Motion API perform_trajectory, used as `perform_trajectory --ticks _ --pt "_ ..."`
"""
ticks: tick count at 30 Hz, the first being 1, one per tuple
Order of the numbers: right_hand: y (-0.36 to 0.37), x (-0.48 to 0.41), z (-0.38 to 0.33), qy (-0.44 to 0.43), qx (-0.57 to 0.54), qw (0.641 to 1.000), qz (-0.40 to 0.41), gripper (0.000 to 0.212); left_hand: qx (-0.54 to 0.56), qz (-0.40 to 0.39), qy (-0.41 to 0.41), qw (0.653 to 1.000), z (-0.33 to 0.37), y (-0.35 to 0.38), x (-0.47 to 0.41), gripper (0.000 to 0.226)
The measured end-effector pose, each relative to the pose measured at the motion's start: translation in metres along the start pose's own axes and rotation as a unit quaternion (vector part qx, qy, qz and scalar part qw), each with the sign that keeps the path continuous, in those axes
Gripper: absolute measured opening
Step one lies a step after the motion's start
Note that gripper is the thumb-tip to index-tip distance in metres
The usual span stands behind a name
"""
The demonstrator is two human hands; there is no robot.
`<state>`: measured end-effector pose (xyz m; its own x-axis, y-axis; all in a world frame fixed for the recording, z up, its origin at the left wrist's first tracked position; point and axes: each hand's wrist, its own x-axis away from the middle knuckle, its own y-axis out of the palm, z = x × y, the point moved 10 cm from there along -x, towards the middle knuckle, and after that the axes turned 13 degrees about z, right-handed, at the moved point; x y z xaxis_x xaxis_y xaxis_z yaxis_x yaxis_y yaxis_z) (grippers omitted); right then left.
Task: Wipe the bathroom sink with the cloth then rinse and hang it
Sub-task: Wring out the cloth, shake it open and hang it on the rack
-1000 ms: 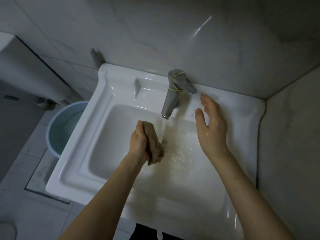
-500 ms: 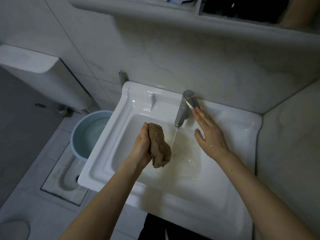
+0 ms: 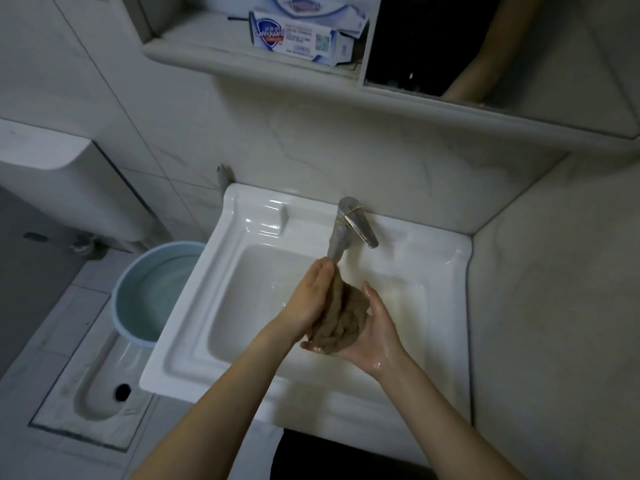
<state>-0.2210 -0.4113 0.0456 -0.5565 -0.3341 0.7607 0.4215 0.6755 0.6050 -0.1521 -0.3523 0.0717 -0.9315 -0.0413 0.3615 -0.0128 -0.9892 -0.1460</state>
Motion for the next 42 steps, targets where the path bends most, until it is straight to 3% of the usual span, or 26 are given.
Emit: perform_trajectory --ticks 2,4,7,9,10,12,14,17,23,26,30,31,35,39,42 --pt "-0.004 0.000 0.001 -0.019 0.056 0.998 0.019 0.044 0.008 -0.060 -0.033 0.998 -0.009 0.012 0.008 0.023" --pt "-0.014 -0.001 0.001 -0.028 0.109 0.992 0.052 0.037 0.025 -0.143 -0.090 0.985 -0.020 0.025 0.016 0.034" --pt "-0.021 0.001 -0.002 -0.024 0.178 0.981 0.066 0.023 -0.048 -0.166 -0.060 0.983 -0.011 0.014 0.016 0.050" --pt "-0.025 0.000 -0.007 -0.015 0.200 0.978 0.057 0.012 -0.104 -0.109 0.054 0.987 0.011 -0.012 0.008 0.038" --pt "-0.027 0.000 -0.011 -0.009 0.213 0.976 0.053 0.012 -0.167 -0.077 0.139 0.973 0.024 -0.024 0.008 0.040" --pt "-0.025 0.000 -0.013 0.014 0.241 0.970 0.026 0.019 -0.265 -0.081 0.298 0.913 0.041 -0.026 0.020 0.078" --pt "-0.015 0.002 -0.011 0.045 0.289 0.956 -0.021 0.023 -0.326 -0.137 0.379 0.855 0.034 -0.008 0.034 0.099" --pt "-0.005 0.004 -0.002 0.089 0.411 0.906 -0.044 0.007 -0.365 -0.164 0.455 0.796 0.017 0.023 0.039 0.086" --pt "-0.024 -0.011 -0.014 0.038 0.616 0.786 0.023 0.023 -0.457 -0.131 0.442 0.761 -0.011 0.031 0.022 0.040" --pt "-0.030 -0.017 -0.024 -0.005 0.631 0.773 0.056 0.034 -0.494 -0.093 0.446 0.740 -0.014 0.029 0.020 0.032" --pt "-0.031 -0.021 -0.040 -0.089 0.546 0.821 0.144 0.031 -0.504 -0.035 0.351 0.789 -0.016 0.016 0.006 0.028" --pt "-0.031 -0.021 -0.046 -0.133 0.534 0.816 0.179 0.034 -0.509 -0.022 0.331 0.794 -0.014 0.016 0.004 0.026" --pt "-0.028 -0.021 -0.057 -0.295 0.564 0.731 0.247 0.052 -0.553 -0.029 0.259 0.791 -0.027 0.019 0.005 0.029" --pt "-0.038 -0.027 -0.056 -0.339 0.572 0.697 0.269 0.056 -0.544 -0.033 0.213 0.811 -0.034 0.017 0.010 0.024" --pt "-0.042 -0.030 -0.053 -0.353 0.568 0.689 0.281 0.054 -0.567 -0.030 0.202 0.798 -0.033 0.018 0.013 0.023"
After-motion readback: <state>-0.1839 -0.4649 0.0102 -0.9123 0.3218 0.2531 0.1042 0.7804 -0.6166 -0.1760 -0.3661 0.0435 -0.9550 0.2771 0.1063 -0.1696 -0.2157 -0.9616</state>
